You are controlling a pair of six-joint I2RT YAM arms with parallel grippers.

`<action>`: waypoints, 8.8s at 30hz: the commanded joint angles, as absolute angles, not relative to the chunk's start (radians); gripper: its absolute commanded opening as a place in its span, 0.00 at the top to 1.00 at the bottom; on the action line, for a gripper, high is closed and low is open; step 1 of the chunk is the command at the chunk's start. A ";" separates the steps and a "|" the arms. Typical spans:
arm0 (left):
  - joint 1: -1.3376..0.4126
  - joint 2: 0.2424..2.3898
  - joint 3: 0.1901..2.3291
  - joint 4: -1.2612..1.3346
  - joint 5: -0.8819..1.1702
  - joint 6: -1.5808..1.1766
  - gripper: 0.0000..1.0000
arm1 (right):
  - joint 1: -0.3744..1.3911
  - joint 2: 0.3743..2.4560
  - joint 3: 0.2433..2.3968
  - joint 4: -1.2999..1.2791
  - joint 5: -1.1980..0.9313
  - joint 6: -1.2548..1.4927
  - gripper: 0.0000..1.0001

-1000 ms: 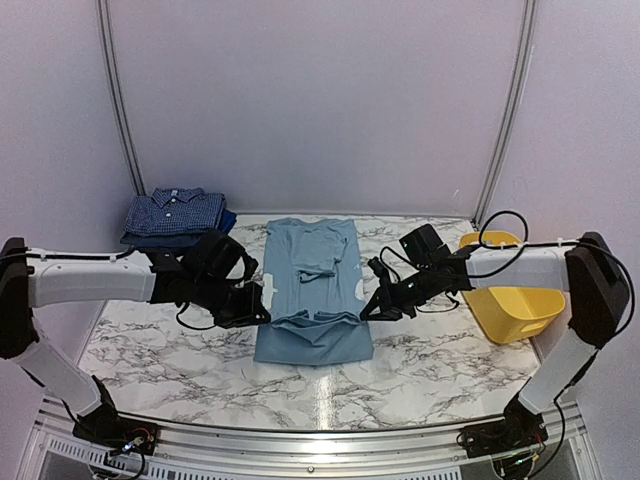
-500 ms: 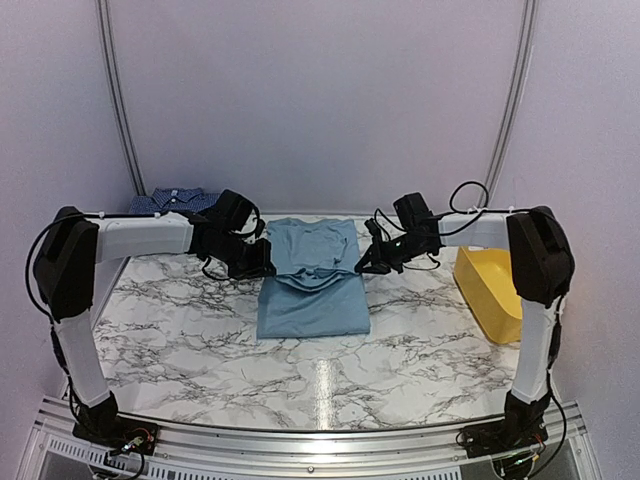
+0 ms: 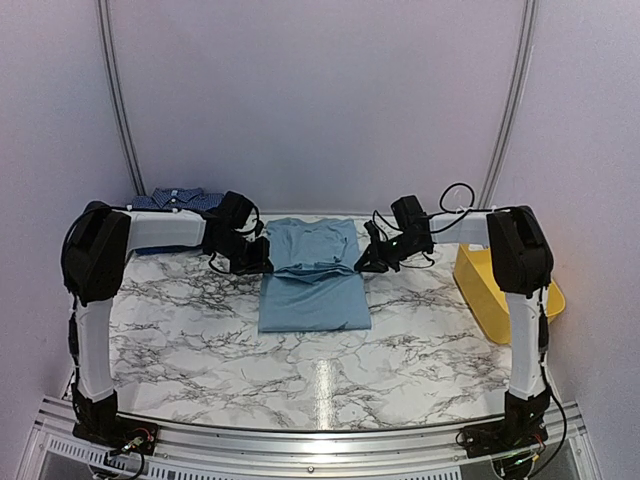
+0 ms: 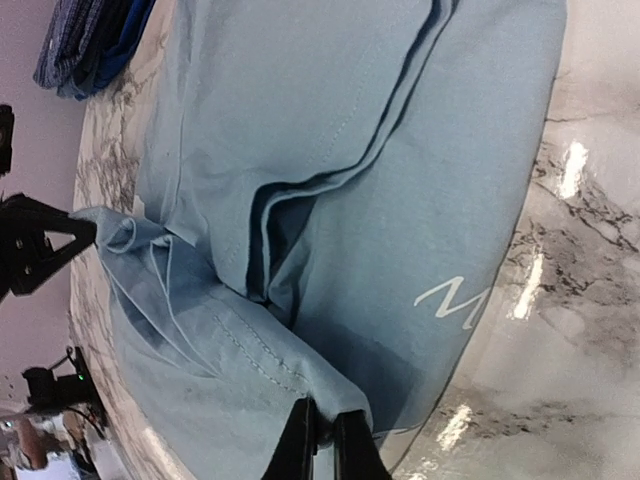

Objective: Fold and stack the mixed laundry pile
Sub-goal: Fold the rectangle-folded T-shirt at the center of the board, then adjust the 2/3-rectangle-folded T-shirt at the center of the board, then smooth out the 2/3-rectangle-folded T-shirt at the center of the board, then pick up the 2/3-rectangle-folded T-shirt from the center of the board, then fold the 2/3-rectangle-folded T-shirt at the center of the board.

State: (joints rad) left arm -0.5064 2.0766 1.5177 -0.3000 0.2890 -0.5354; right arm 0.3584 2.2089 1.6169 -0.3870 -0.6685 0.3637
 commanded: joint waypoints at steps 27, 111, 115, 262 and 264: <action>-0.525 2.025 1.415 -0.156 0.453 -0.436 0.63 | 0.455 2.189 1.617 -0.310 -0.754 0.359 0.65; -0.598 1.740 0.718 0.140 0.418 -0.727 0.71 | 0.472 1.937 1.039 -0.353 -0.659 0.342 0.74; -0.600 1.754 0.726 0.140 0.419 -0.720 0.74 | 0.472 1.933 1.032 -0.360 -0.650 0.339 0.77; -0.436 1.795 1.292 -0.226 0.358 -0.461 0.24 | 0.251 1.969 1.590 -0.612 -0.518 0.265 0.47; -0.438 1.738 1.218 -0.178 0.408 -0.455 0.10 | 0.264 1.922 1.515 -0.547 -0.611 0.287 0.45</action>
